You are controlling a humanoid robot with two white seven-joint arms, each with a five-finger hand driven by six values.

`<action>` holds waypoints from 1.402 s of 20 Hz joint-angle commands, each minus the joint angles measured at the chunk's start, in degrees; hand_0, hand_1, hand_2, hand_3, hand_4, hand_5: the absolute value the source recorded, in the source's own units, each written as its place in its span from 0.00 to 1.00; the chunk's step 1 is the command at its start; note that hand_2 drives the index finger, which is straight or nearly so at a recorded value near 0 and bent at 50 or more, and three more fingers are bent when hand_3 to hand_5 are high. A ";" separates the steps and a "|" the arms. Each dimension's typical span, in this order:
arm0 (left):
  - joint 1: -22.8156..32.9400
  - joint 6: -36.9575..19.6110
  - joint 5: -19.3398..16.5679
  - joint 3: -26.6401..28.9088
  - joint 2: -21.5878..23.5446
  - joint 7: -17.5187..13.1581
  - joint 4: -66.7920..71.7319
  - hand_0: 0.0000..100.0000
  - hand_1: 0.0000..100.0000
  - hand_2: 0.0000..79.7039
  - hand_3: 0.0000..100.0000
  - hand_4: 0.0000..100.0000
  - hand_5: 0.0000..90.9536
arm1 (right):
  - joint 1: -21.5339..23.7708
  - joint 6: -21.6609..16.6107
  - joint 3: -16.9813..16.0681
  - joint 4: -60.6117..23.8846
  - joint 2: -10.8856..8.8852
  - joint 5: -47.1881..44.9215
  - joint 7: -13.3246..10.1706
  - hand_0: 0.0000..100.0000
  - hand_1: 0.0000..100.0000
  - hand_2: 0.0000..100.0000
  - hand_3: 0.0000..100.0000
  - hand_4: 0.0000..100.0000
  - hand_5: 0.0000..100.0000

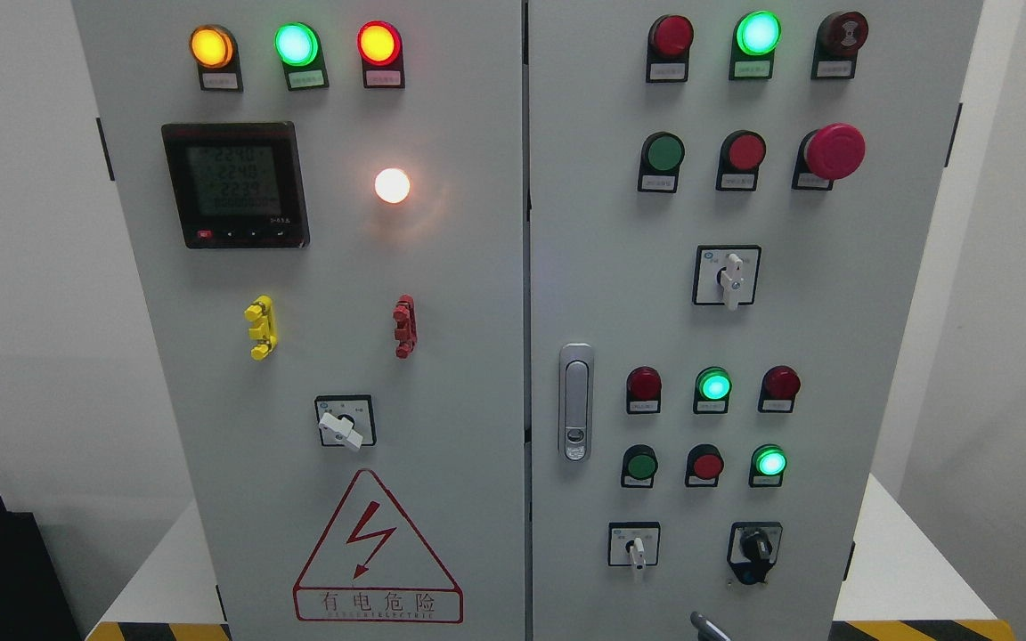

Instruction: Release door handle

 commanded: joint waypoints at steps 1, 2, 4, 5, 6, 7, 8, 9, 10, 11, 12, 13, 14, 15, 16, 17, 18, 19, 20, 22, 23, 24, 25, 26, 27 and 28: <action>0.00 0.01 0.00 0.62 0.02 0.05 0.97 0.12 0.39 0.00 0.00 0.00 0.00 | -0.27 0.14 0.01 0.72 0.12 -0.01 0.35 0.36 0.14 0.00 0.04 0.00 0.00; 0.00 0.01 0.00 0.62 0.02 0.05 0.97 0.12 0.39 0.00 0.00 0.00 0.00 | -0.36 0.14 0.01 1.07 0.38 -0.01 0.35 0.36 0.14 0.00 0.04 0.00 0.00; 0.00 0.01 0.00 0.62 0.01 0.05 0.97 0.12 0.39 0.00 0.00 0.00 0.00 | -0.62 0.05 0.10 1.08 1.35 0.07 0.35 0.36 0.15 0.00 0.04 0.00 0.00; 0.00 0.01 0.00 0.62 0.02 0.05 0.97 0.12 0.39 0.00 0.00 0.00 0.00 | -0.62 0.05 0.10 1.16 1.44 0.16 0.35 0.36 0.15 0.00 0.04 0.00 0.00; 0.00 0.01 0.00 0.62 0.02 0.05 0.97 0.12 0.39 0.00 0.00 0.00 0.00 | -0.62 -0.04 0.10 1.16 1.61 0.86 0.35 0.36 0.15 0.00 0.04 0.00 0.00; 0.00 0.01 0.00 0.62 0.02 0.05 0.97 0.12 0.39 0.00 0.00 0.00 0.00 | -0.71 -0.21 0.01 1.16 1.53 2.26 0.26 0.36 0.15 0.00 0.04 0.00 0.00; 0.00 0.01 0.00 0.62 0.02 0.05 0.97 0.12 0.39 0.00 0.00 0.00 0.00 | -0.71 -0.48 -0.08 1.16 1.62 4.10 0.00 0.36 0.15 0.00 0.04 0.00 0.00; 0.00 0.01 0.00 0.62 -0.07 0.05 0.97 0.12 0.39 0.00 0.00 0.00 0.00 | -0.71 -0.83 -0.43 1.16 1.79 6.55 -0.44 0.36 0.15 0.00 0.03 0.00 0.00; 0.00 0.01 0.00 0.62 0.01 0.05 0.97 0.12 0.39 0.00 0.00 0.00 0.00 | -0.71 -1.53 -0.43 1.16 2.23 8.32 -1.14 0.36 0.16 0.00 0.03 0.00 0.00; 0.00 0.01 0.00 0.62 0.02 0.05 0.97 0.12 0.39 0.00 0.00 0.00 0.00 | -0.71 -2.84 -0.34 1.08 2.32 10.43 -2.10 0.36 0.16 0.00 0.02 0.00 0.00; 0.00 0.01 0.00 0.62 0.02 0.05 0.97 0.12 0.39 0.00 0.00 0.00 0.00 | -0.71 -4.59 -0.43 1.08 2.49 13.58 -3.15 0.36 0.16 0.00 0.02 0.00 0.00; 0.00 0.01 0.00 0.62 0.02 0.05 0.97 0.12 0.39 0.00 0.00 0.00 0.00 | -0.62 -5.48 -0.43 0.99 2.58 16.92 -4.30 0.36 0.16 0.00 0.02 0.00 0.00; 0.00 0.01 0.00 0.62 0.02 0.05 0.97 0.12 0.39 0.00 0.00 0.00 0.00 | -0.54 -6.01 -0.43 0.99 3.11 20.78 -5.96 0.36 0.16 0.00 0.02 0.00 0.00; 0.00 0.01 0.00 0.62 0.02 0.05 0.97 0.12 0.39 0.00 0.00 0.00 0.00 | -0.36 -6.10 -0.43 0.99 3.98 25.08 -8.24 0.36 0.17 0.00 0.02 0.00 0.00; 0.00 0.01 0.00 0.62 0.02 0.05 0.97 0.12 0.39 0.00 0.00 0.00 0.00 | -0.36 -6.10 -0.34 0.99 4.95 29.04 -10.70 0.36 0.17 0.00 0.03 0.00 0.00; 0.00 0.01 0.00 0.62 0.02 0.05 0.97 0.12 0.39 0.00 0.00 0.00 0.00 | -0.36 -6.10 -0.25 0.99 6.17 32.21 -12.38 0.35 0.19 0.00 0.07 0.00 0.00; 0.00 0.01 0.00 0.62 0.02 0.05 0.97 0.12 0.39 0.00 0.00 0.00 0.00 | -0.36 -6.10 -0.25 1.08 7.75 35.29 -13.70 0.35 0.21 0.00 0.11 0.05 0.00; 0.00 0.01 0.00 0.62 0.02 0.05 0.97 0.12 0.39 0.00 0.00 0.00 0.00 | -0.62 -6.02 -0.25 1.08 9.16 38.63 -14.84 0.35 0.22 0.00 0.12 0.10 0.00; 0.00 0.01 0.00 0.62 -0.07 0.05 0.97 0.12 0.39 0.00 0.00 0.00 0.00 | -0.88 -5.93 -0.34 0.99 9.61 41.27 -15.90 0.35 0.28 0.00 0.22 0.26 0.12; 0.00 0.01 0.00 0.62 0.01 0.05 0.97 0.12 0.39 0.00 0.00 0.00 0.00 | -1.59 -5.67 -0.43 0.64 10.31 46.28 -18.88 0.37 0.32 0.00 0.35 0.34 0.23; 0.00 0.01 0.00 0.62 -0.07 0.05 0.97 0.12 0.39 0.00 0.00 0.00 0.00 | -1.94 -5.49 -0.43 0.46 11.45 49.44 -20.20 0.37 0.34 0.00 0.44 0.39 0.30; 0.00 0.01 0.00 0.62 0.01 0.05 0.97 0.12 0.39 0.00 0.00 0.00 0.00 | -2.64 -5.05 -0.60 0.29 12.59 52.95 -21.43 0.36 0.38 0.00 0.51 0.45 0.40; 0.00 0.01 0.00 0.62 0.02 0.05 0.97 0.12 0.39 0.00 0.00 0.00 0.00 | -3.34 -3.57 -0.87 0.29 13.56 56.12 -23.01 0.37 0.38 0.00 0.53 0.46 0.42; 0.00 0.01 0.00 0.62 0.02 0.05 0.97 0.12 0.39 0.00 0.00 0.00 0.00 | -4.13 -1.38 -1.13 0.20 14.53 59.02 -24.33 0.36 0.41 0.00 0.58 0.51 0.53; 0.00 0.01 0.00 0.62 0.02 0.05 0.97 0.12 0.39 0.00 0.00 0.00 0.00 | -4.66 0.04 -1.05 0.20 15.23 61.40 -25.13 0.36 0.44 0.00 0.63 0.57 0.61; 0.00 0.01 0.00 0.62 0.02 0.05 0.97 0.12 0.39 0.00 0.00 0.00 0.00 | -5.10 0.48 -1.05 0.20 15.24 63.08 -25.49 0.36 0.45 0.00 0.64 0.58 0.63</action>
